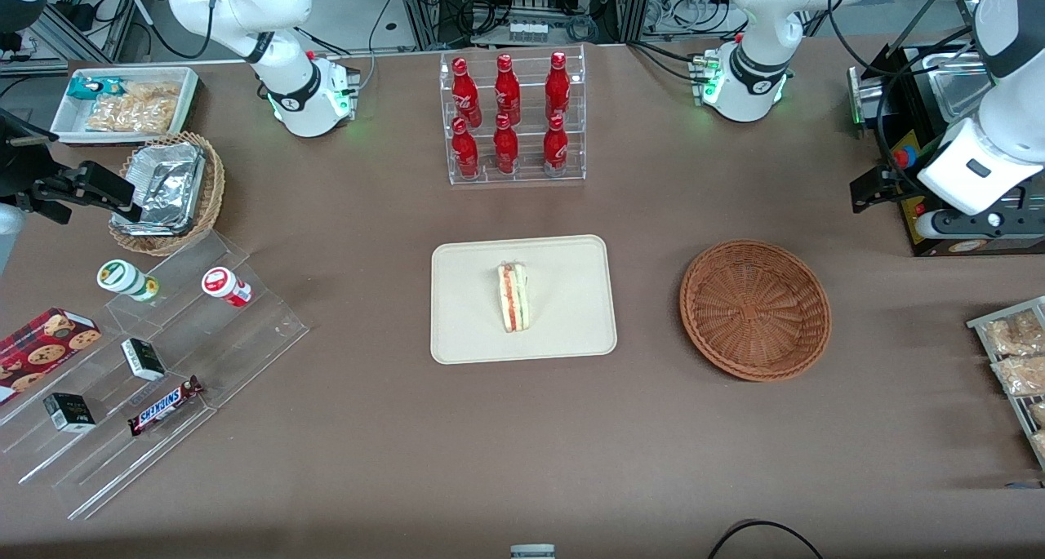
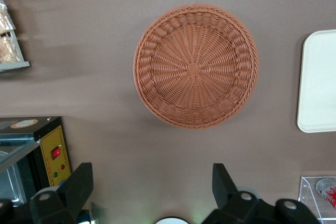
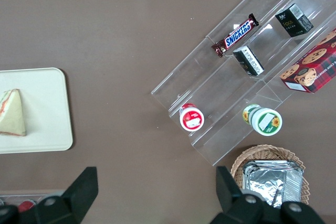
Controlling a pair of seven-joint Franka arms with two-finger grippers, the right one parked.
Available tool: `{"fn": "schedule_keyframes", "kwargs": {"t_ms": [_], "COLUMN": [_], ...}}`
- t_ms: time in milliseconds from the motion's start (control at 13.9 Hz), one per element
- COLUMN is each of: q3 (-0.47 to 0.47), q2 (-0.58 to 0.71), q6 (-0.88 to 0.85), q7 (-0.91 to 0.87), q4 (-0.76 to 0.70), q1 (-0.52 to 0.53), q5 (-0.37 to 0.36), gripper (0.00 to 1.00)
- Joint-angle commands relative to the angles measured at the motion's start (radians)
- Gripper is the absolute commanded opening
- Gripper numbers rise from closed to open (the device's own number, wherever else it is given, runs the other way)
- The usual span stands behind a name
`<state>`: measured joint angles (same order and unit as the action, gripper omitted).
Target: Place sandwich from basket to tray
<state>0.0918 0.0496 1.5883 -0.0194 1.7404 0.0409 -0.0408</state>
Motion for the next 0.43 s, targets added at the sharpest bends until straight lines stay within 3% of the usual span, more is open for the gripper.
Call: {"fn": "schedule_keyframes", "kwargs": {"t_ms": [0,360], "q3": [-0.007,-0.061], "q2": [0.021,0.033], "q6": [0.006,0.001], "q7": [0.015,0.015], "q4": [0.002,0.002], "q1": [0.01,0.005], "q5": [-0.008,0.008], "gripper": [1.0,1.0]}}
